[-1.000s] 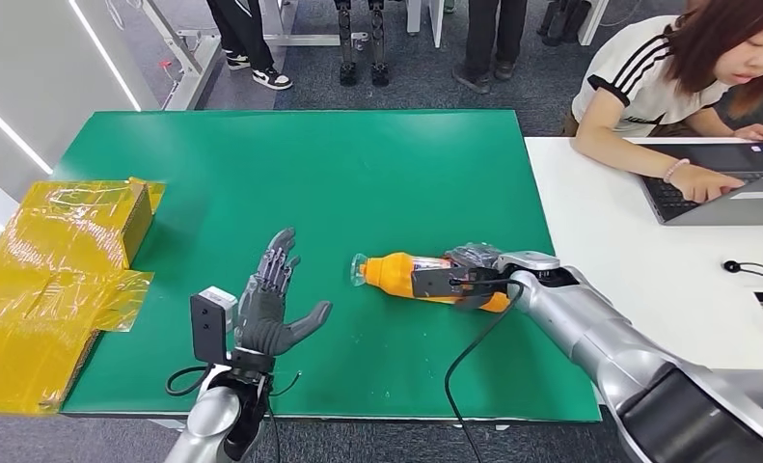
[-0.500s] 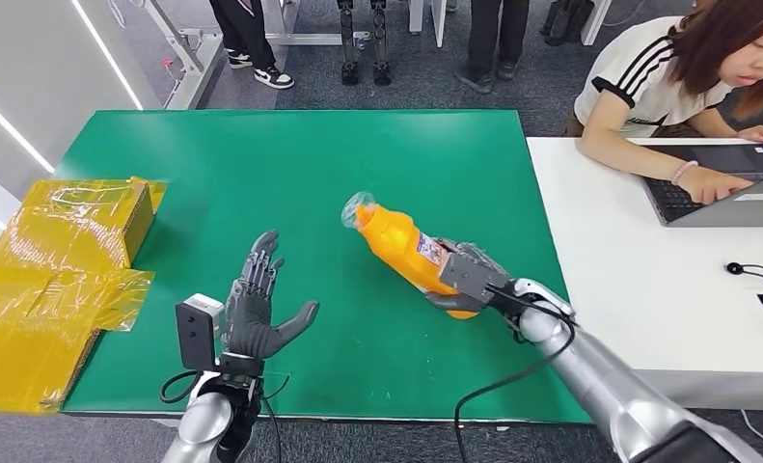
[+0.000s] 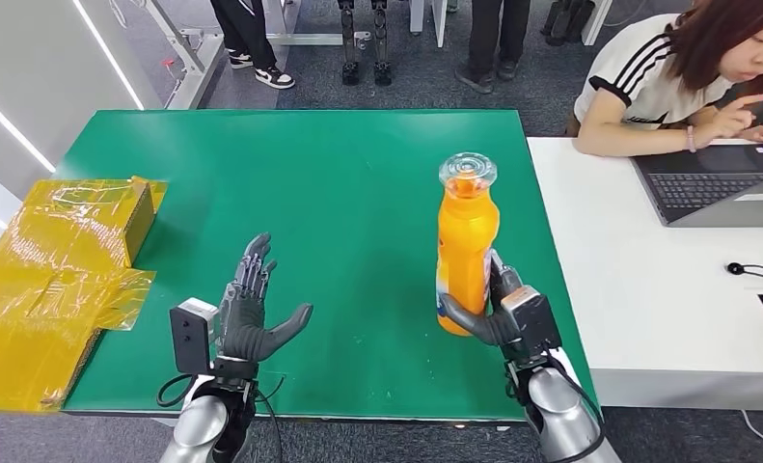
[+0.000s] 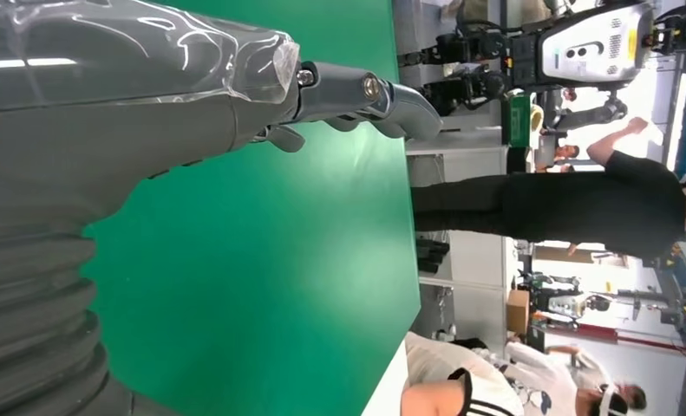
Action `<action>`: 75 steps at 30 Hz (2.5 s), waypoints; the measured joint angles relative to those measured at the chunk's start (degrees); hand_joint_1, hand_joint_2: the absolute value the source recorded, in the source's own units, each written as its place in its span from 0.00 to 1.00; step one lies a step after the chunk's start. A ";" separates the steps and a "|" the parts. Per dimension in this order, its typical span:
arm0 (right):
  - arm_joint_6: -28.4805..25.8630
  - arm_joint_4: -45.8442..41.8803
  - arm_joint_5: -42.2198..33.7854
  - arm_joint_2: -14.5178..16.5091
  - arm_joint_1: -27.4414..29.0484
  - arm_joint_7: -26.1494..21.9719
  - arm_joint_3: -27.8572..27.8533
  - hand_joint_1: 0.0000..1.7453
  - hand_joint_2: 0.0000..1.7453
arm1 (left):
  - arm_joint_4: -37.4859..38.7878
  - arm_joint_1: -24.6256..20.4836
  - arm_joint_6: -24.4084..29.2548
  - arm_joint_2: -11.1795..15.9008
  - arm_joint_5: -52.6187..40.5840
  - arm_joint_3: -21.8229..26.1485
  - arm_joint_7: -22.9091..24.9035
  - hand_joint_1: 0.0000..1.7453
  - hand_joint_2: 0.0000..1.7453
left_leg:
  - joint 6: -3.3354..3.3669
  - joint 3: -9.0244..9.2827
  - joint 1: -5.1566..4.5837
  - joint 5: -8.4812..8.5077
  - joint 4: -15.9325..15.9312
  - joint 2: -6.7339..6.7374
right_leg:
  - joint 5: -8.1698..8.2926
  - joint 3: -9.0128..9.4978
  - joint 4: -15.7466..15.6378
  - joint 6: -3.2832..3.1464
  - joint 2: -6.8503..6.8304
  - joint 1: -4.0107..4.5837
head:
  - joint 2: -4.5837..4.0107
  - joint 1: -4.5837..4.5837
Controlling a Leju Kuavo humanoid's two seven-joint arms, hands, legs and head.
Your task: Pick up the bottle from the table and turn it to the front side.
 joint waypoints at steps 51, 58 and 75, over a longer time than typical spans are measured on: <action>1.43 26.31 11.79 9.24 -22.99 7.39 19.28 1.00 1.00 | 18.38 -24.46 -10.32 3.61 9.66 -3.46 7.27 0.99 1.00 | -0.06 -0.01 0.00 0.09 0.02 0.23 | 0.09 -0.10 0.12 -0.11 0.23 0.00 | 0.00 -0.01; 1.28 26.31 10.61 9.13 -22.86 7.27 20.19 1.00 1.00 | 18.78 -24.43 -15.31 3.69 17.94 -2.98 10.35 1.00 1.00 | -0.06 0.00 0.01 0.09 0.02 0.24 | 0.09 -0.10 0.12 -0.11 0.24 0.00 | 0.00 -0.01; -3.74 24.28 6.99 6.86 -21.25 4.31 21.02 0.00 1.00 | 19.54 -26.82 -8.29 6.07 19.09 -3.85 6.09 1.00 1.00 | -0.05 -0.01 0.01 0.09 0.08 0.24 | 0.10 -0.12 0.12 -0.10 0.23 0.01 | 0.00 0.01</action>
